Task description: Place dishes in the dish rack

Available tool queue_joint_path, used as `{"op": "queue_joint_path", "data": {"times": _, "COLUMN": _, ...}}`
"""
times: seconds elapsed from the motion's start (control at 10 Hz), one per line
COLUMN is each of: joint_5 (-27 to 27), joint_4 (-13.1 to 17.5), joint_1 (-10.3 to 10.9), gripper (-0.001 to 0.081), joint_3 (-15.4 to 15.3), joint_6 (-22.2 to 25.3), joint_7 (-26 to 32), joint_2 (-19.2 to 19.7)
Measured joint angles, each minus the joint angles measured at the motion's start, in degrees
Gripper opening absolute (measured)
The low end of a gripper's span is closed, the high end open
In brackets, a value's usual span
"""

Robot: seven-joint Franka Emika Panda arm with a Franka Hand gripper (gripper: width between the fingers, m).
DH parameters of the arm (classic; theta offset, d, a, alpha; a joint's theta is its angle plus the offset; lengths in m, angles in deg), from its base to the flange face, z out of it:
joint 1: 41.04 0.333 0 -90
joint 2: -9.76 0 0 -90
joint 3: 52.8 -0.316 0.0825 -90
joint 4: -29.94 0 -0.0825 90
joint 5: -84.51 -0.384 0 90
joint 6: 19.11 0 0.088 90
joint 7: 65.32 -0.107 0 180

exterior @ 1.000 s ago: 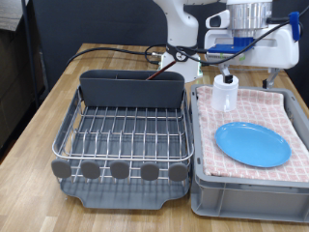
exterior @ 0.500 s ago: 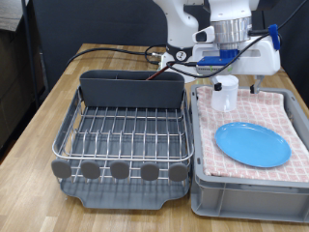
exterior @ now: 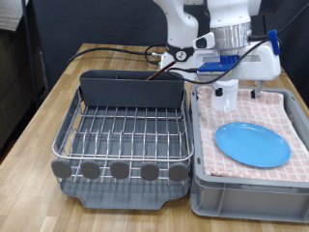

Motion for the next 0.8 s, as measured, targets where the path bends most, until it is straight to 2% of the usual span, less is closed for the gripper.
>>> {"op": "queue_joint_path", "data": {"times": 0.3, "joint_5": -1.29, "joint_4": 0.00, "joint_1": 0.00, "gripper": 0.0802, "joint_3": -0.45, "joint_6": -2.40, "joint_7": 1.33, "joint_2": 2.35}}
{"op": "queue_joint_path", "data": {"times": 0.8, "joint_5": -9.09, "joint_4": 0.01, "joint_1": -0.01, "gripper": 0.0802, "joint_3": -1.00, "joint_6": -5.03, "joint_7": 8.87, "joint_2": 5.40}}
